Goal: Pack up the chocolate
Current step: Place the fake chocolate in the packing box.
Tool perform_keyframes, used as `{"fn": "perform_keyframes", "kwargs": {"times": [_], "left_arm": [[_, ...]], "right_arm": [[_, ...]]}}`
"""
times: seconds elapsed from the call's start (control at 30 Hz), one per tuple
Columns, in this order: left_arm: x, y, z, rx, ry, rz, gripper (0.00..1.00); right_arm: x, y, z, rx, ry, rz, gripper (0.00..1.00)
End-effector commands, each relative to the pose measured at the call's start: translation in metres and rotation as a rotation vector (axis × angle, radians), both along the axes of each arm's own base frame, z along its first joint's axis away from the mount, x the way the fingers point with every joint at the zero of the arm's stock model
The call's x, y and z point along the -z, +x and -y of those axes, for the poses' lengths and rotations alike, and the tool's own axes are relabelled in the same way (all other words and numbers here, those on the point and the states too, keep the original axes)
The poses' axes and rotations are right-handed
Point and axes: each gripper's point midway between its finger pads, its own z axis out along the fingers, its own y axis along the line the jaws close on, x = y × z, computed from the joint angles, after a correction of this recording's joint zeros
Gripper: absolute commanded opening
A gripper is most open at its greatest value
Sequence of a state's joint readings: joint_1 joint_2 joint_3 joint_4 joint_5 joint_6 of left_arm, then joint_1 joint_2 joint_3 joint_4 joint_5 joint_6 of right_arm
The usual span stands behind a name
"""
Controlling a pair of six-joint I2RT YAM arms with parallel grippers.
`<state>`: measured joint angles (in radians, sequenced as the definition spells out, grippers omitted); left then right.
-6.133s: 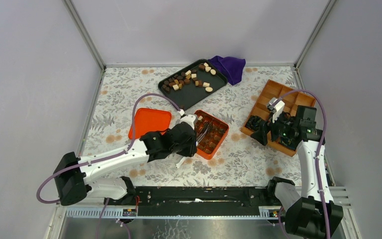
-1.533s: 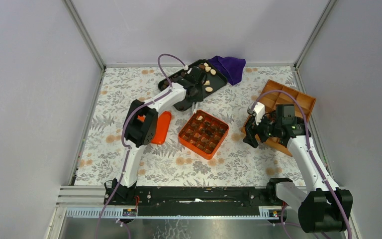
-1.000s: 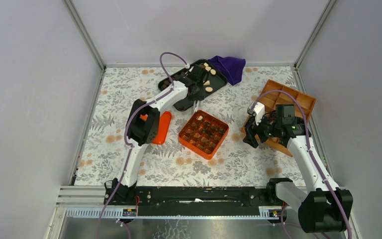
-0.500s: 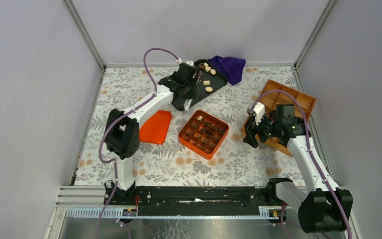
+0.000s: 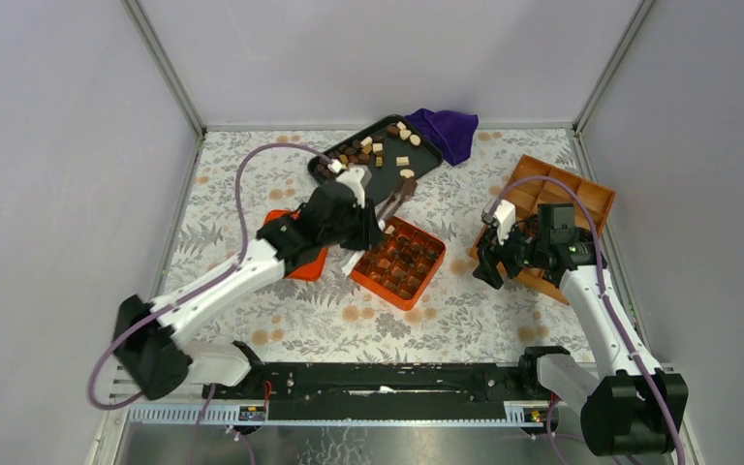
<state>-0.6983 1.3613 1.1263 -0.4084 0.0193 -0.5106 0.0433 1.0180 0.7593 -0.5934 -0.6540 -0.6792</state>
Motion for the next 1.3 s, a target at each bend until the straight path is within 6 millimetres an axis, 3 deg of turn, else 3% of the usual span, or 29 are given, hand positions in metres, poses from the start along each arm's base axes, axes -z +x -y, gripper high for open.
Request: {"fn": "perform_keyframes", "kwargs": {"times": [0.0,0.23,0.43,1.07,1.27], "left_arm": [[-0.029,-0.05,0.018,0.067,-0.141,0.062,0.0],[-0.012,-0.138,0.027,0.14,-0.21,0.007,0.0],[-0.002,-0.175,0.033,0.169,-0.213,0.002,0.0],[0.014,-0.188,0.032,0.167,-0.183,-0.005,0.0],[0.021,-0.177,0.031,0.125,-0.111,0.02,0.0]], "right_arm": [[-0.008,-0.003,-0.007,-0.041,0.023,0.031,0.84],[-0.006,-0.004,-0.007,-0.042,0.021,0.024,0.84],[-0.005,-0.005,-0.007,-0.044,0.021,0.02,0.83],[-0.003,-0.005,-0.007,-0.051,0.022,0.016,0.83],[-0.003,-0.006,-0.007,-0.053,0.023,0.015,0.83]]}}
